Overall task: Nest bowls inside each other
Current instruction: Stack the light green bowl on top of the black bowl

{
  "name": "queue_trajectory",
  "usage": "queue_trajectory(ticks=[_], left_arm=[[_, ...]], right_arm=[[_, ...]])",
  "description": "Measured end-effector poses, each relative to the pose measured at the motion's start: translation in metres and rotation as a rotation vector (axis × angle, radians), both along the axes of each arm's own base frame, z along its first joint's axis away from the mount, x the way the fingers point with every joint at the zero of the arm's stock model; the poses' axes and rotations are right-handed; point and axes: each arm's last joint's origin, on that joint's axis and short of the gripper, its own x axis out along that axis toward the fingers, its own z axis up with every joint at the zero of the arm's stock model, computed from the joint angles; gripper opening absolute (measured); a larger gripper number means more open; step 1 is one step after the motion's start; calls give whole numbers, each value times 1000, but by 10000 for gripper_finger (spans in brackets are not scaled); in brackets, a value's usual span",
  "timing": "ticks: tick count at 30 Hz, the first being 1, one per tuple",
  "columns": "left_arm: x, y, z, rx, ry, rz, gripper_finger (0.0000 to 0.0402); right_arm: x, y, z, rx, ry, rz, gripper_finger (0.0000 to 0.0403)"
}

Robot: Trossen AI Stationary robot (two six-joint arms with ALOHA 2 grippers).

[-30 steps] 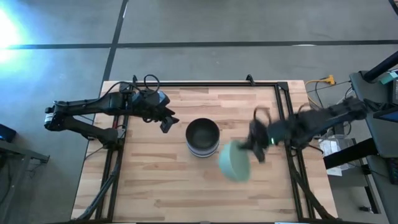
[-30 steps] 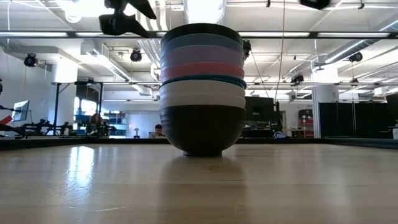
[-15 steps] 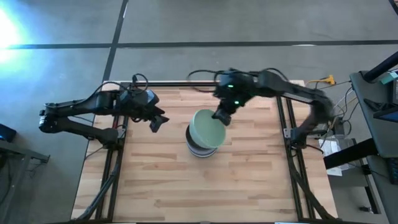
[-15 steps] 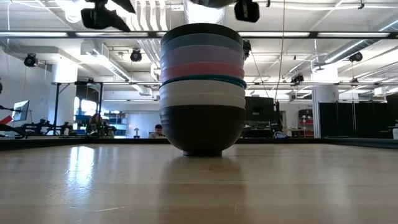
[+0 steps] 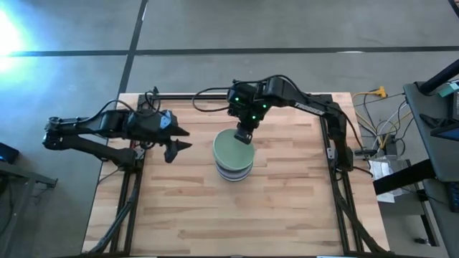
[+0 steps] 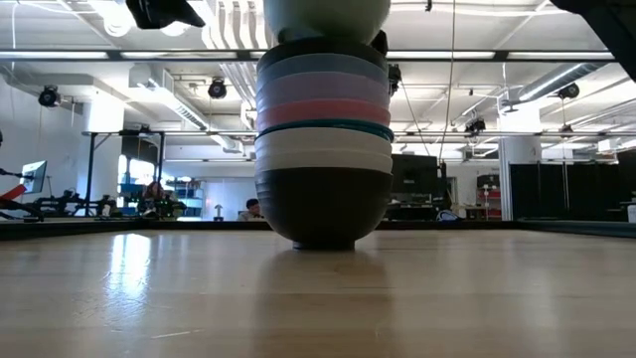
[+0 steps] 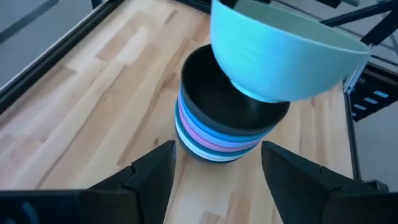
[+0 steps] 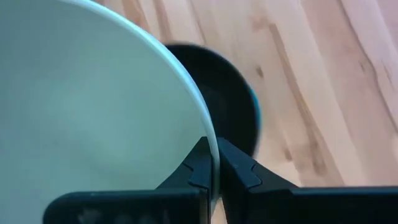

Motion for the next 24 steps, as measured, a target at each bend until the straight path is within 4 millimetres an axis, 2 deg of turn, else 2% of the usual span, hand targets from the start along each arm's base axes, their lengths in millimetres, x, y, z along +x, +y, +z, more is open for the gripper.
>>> queue_trajectory(ticks=[11, 21, 24], left_arm=[[19, -1, -13, 9, 76, -7, 221], [33, -1, -19, 14, 87, -28, 221], [34, -1, -18, 11, 77, -31, 221]], right_arm=[[1, -8, -13, -160, 76, -10, 9], [10, 5, -39, -161, 121, 54, 9], [12, 9, -45, -158, 129, 58, 20]])
